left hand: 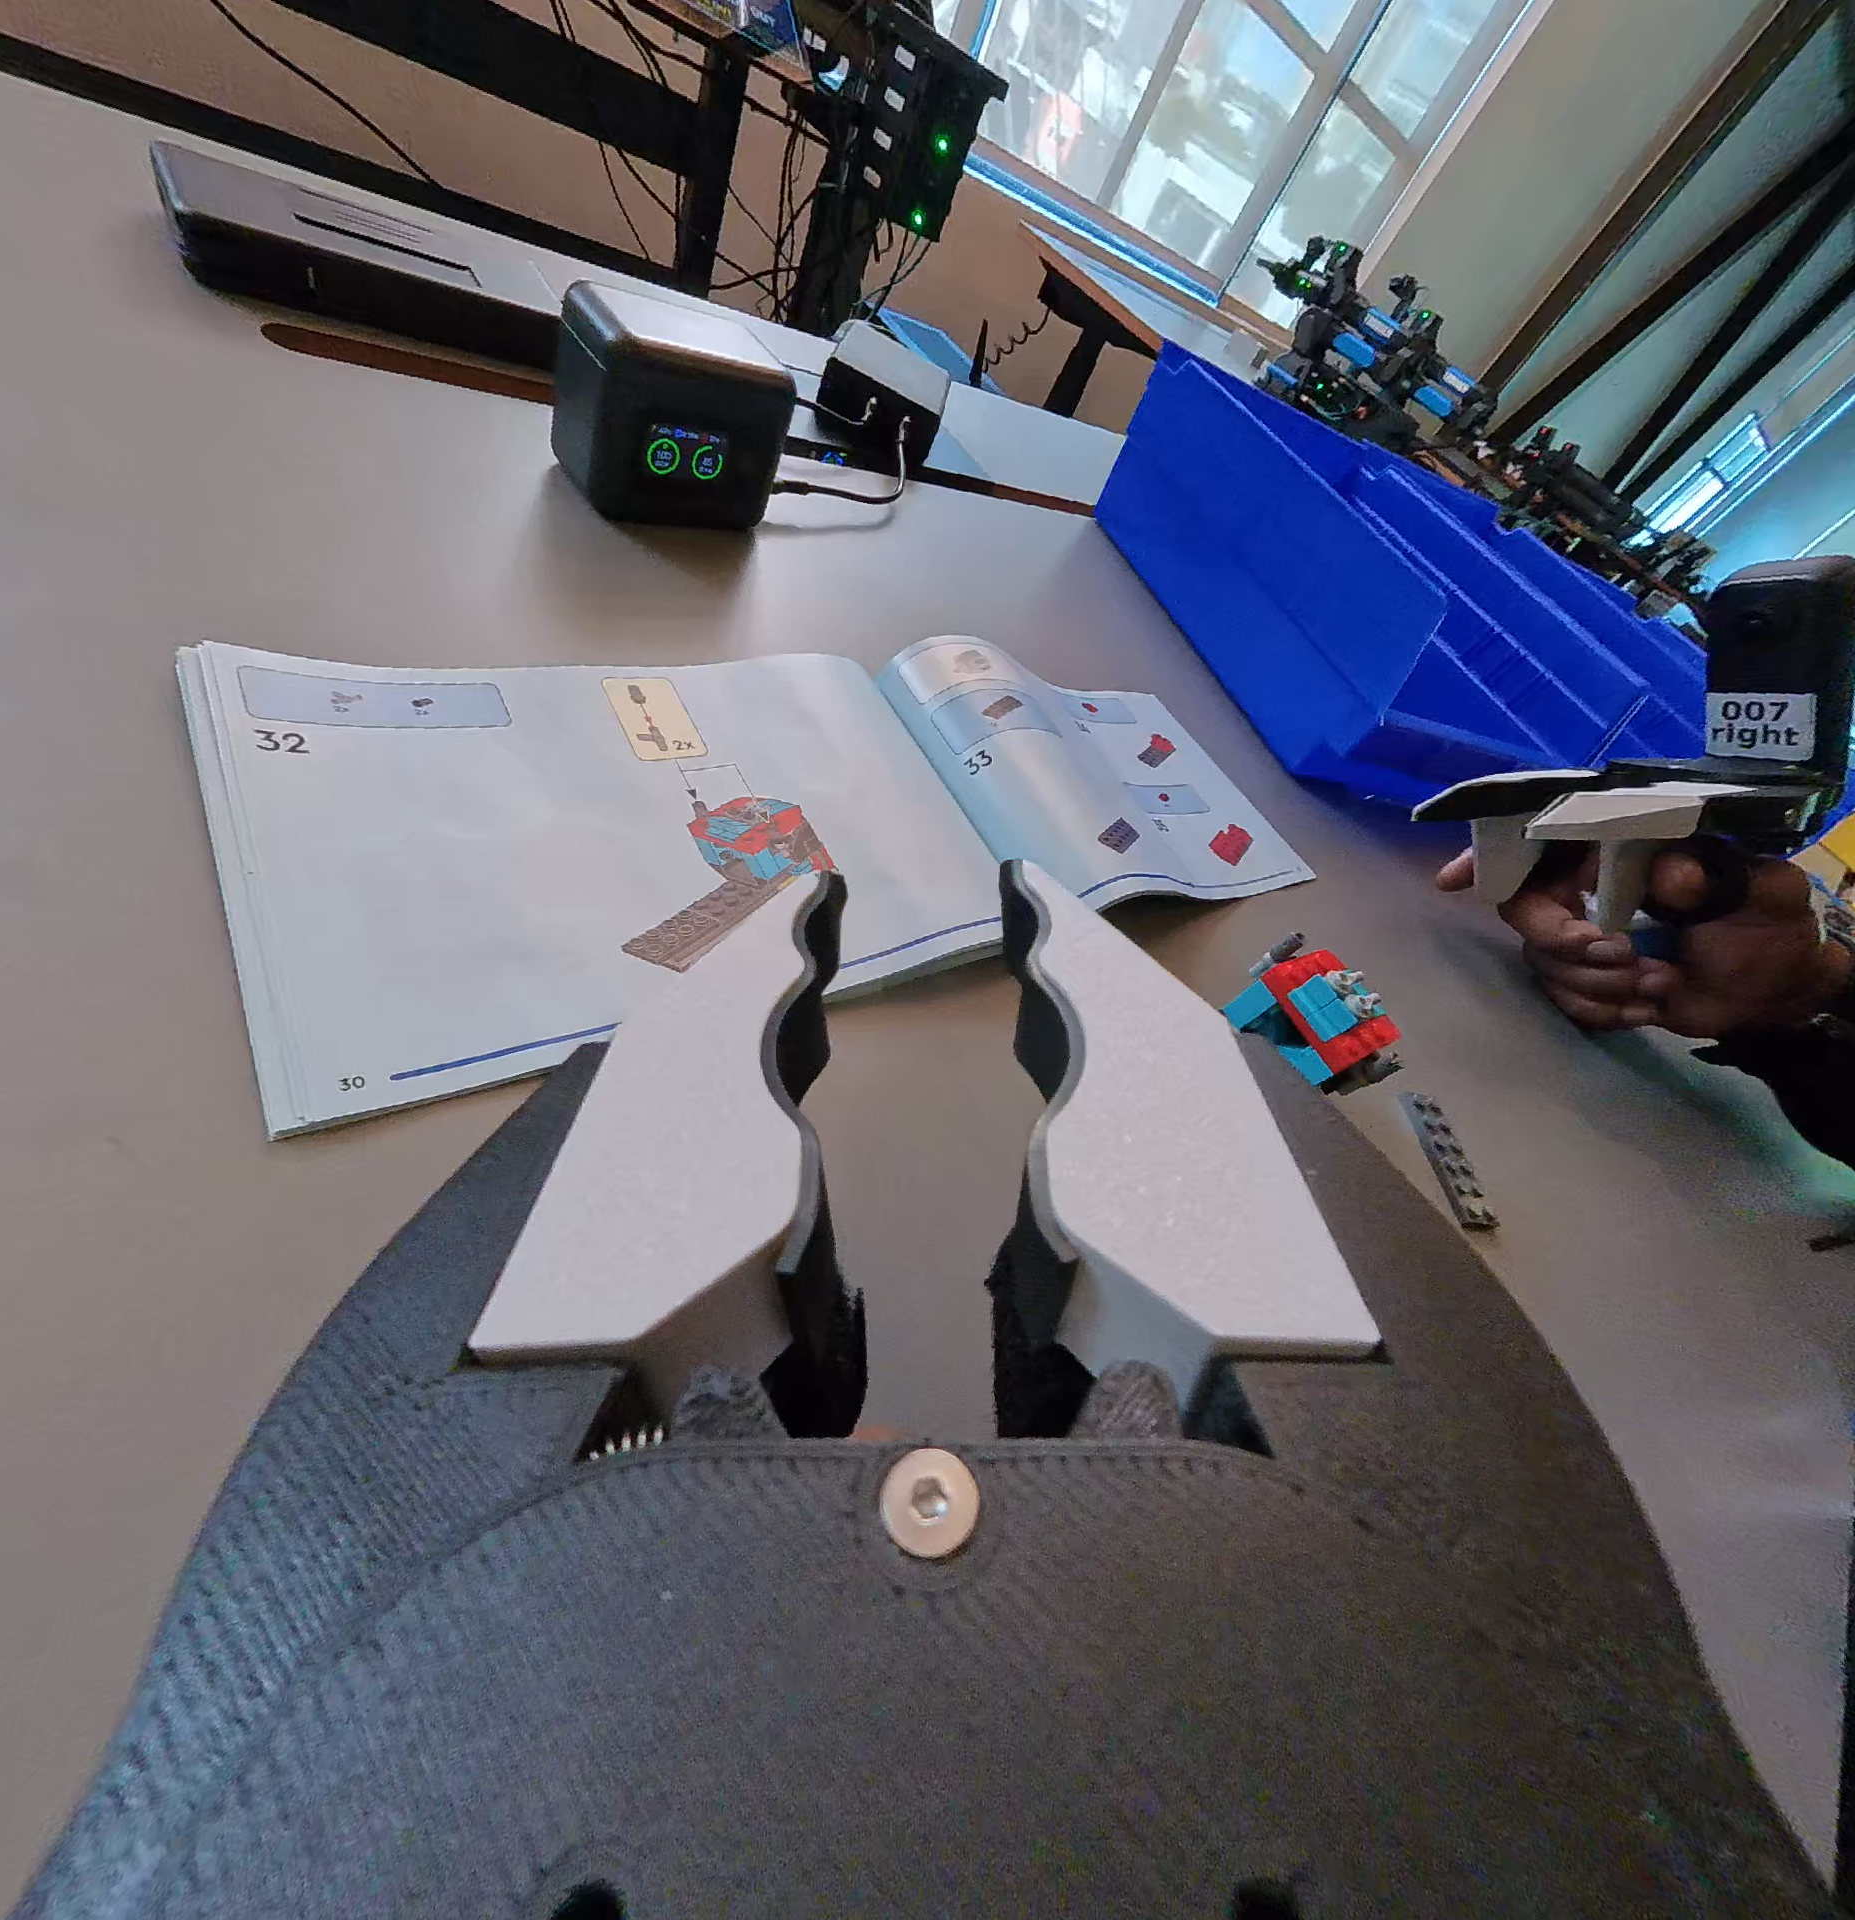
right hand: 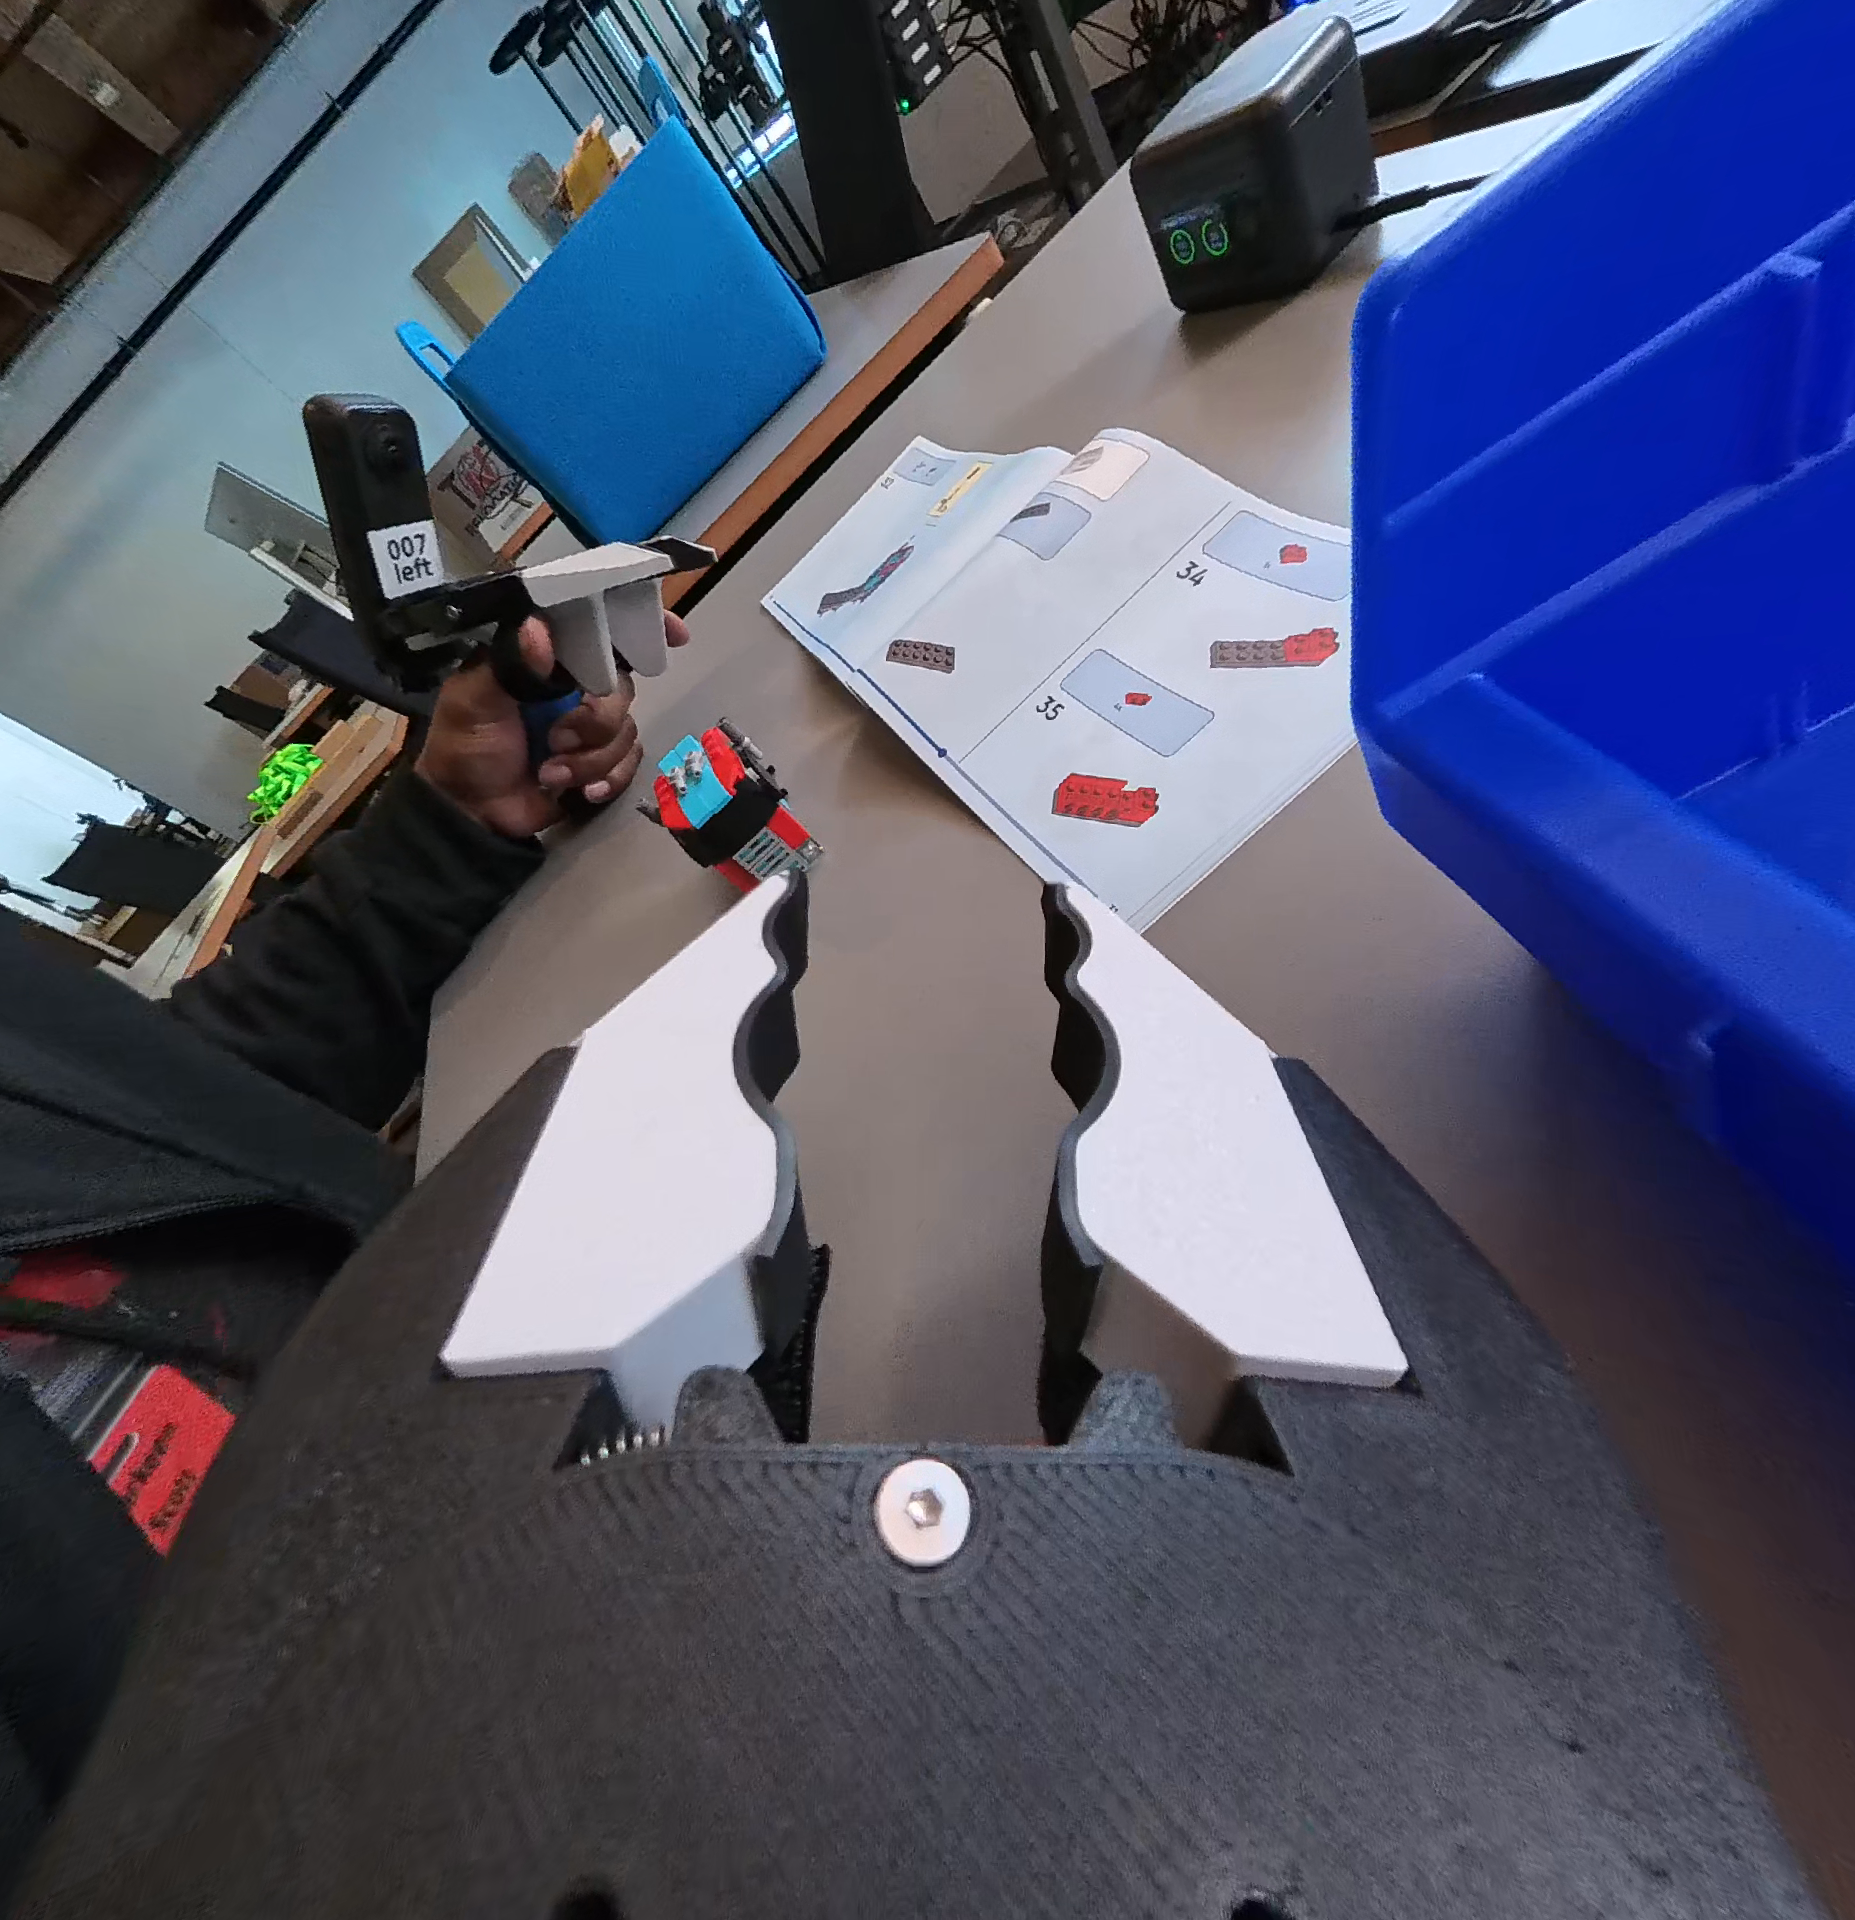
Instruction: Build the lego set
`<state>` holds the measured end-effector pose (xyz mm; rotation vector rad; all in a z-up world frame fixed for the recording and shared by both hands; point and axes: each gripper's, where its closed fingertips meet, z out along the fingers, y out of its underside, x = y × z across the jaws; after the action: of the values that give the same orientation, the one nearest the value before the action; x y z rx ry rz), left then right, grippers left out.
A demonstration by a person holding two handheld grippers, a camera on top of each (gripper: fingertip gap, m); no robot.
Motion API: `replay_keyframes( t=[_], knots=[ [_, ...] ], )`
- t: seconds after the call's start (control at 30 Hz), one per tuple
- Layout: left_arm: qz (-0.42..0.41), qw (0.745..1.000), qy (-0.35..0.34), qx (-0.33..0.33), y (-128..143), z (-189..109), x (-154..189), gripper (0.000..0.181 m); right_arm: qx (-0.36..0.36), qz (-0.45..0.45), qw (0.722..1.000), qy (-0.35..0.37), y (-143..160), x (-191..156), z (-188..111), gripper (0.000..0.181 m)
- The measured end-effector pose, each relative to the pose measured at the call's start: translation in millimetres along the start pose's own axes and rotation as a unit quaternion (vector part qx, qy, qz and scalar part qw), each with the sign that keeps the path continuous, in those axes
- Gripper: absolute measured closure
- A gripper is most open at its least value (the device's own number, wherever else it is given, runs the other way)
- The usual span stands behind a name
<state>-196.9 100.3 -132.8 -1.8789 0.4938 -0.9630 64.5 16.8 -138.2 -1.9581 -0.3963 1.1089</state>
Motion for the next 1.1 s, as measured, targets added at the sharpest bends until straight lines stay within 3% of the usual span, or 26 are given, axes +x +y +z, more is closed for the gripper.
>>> replay_keyframes(
  t=[1.1],
  knots=[
    [-0.022,1.0,0.017,0.015,-4.4,-3.3,-0.5,0.15,0.0,0.006,1.0,-0.016,0.0,-2.6,0.3,0.139]
  ],
)
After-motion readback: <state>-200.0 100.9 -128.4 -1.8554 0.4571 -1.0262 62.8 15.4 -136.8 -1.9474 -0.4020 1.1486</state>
